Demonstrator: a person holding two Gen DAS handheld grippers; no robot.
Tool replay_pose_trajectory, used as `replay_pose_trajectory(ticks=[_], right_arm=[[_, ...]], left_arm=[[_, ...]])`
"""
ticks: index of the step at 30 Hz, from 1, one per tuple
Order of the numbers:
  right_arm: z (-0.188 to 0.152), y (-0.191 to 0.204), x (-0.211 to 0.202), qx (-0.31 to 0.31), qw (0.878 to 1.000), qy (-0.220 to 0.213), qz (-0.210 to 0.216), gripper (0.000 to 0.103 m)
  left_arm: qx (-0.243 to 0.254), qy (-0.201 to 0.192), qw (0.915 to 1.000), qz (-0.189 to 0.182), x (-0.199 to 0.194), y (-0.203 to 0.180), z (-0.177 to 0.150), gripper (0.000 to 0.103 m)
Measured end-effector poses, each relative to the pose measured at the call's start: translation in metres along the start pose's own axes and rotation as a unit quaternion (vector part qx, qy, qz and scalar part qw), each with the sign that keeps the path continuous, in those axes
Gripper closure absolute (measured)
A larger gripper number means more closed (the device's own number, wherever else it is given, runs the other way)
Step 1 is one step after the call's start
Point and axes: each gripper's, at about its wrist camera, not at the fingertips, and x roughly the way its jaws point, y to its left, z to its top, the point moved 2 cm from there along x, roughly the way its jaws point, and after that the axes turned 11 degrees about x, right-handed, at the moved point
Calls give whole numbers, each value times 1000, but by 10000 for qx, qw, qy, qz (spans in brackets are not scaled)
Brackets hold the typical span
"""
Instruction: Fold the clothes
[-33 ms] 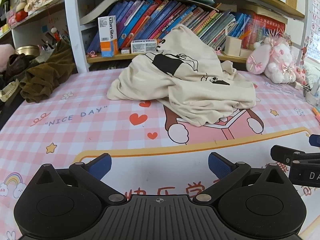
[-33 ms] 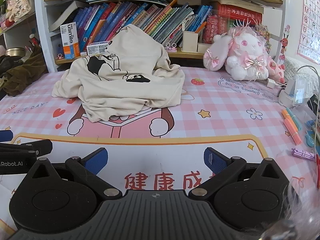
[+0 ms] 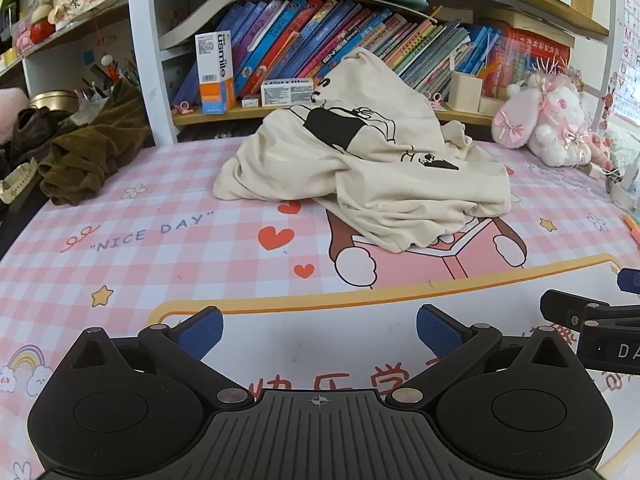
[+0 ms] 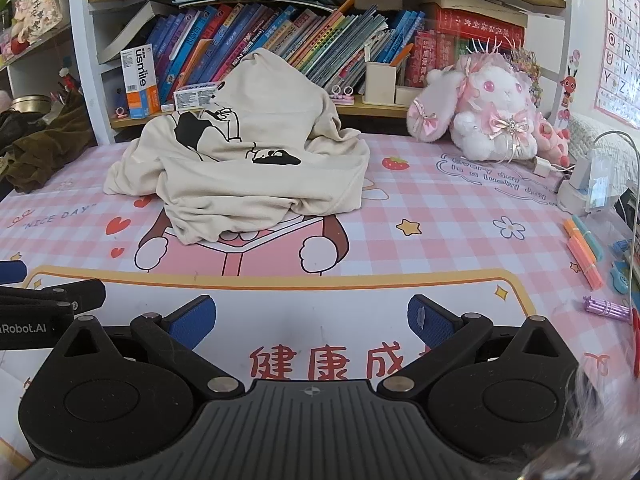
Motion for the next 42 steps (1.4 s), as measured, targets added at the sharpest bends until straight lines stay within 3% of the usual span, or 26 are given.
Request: replay_pose_trajectory(ticks=[42], right_arm=[[-2,2,-1,37,9999,70,-64,0]], left_arm=[[12,26,10000,-76,-5,-2,-3,0]])
